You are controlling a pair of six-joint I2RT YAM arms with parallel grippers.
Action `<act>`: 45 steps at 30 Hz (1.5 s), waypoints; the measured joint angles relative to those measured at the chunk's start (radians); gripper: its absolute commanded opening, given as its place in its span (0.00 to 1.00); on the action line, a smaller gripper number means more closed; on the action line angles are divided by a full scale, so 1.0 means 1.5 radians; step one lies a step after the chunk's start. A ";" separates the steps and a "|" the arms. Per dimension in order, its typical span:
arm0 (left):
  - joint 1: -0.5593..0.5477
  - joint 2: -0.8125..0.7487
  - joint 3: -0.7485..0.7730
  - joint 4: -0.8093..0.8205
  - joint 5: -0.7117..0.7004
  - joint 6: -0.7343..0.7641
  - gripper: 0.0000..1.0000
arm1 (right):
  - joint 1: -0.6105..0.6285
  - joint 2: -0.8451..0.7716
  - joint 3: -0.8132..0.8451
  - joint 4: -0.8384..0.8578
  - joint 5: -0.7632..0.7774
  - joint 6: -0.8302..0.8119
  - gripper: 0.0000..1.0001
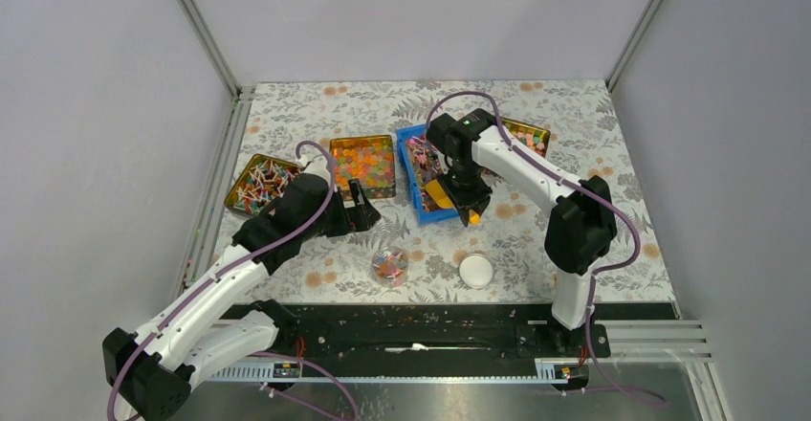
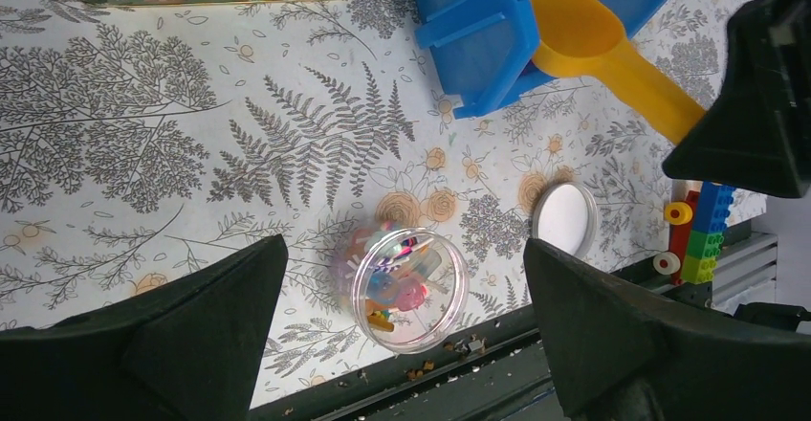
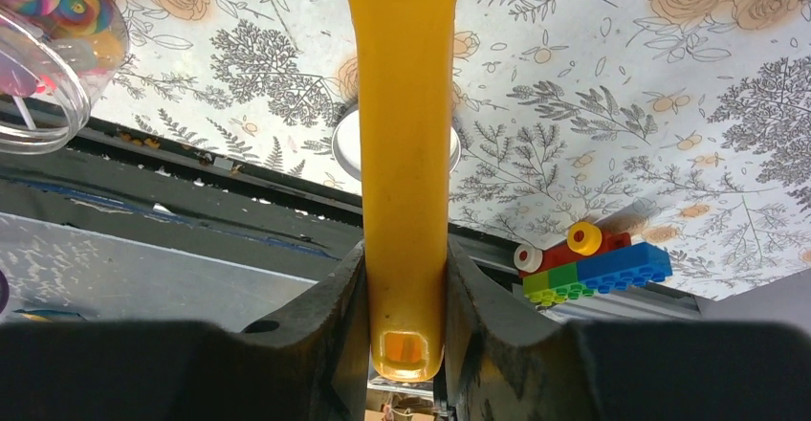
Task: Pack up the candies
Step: Scoop the fake candies from the storage box.
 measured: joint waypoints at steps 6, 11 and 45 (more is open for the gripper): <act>0.000 0.000 0.000 0.010 0.013 -0.006 0.99 | 0.002 0.012 0.002 0.018 0.001 0.006 0.00; 0.000 0.000 -0.001 0.016 0.018 -0.010 0.99 | 0.002 0.013 0.002 0.045 0.005 0.020 0.00; 0.000 -0.007 -0.026 0.029 0.030 -0.016 0.99 | 0.003 -0.108 -0.153 0.113 -0.009 0.047 0.00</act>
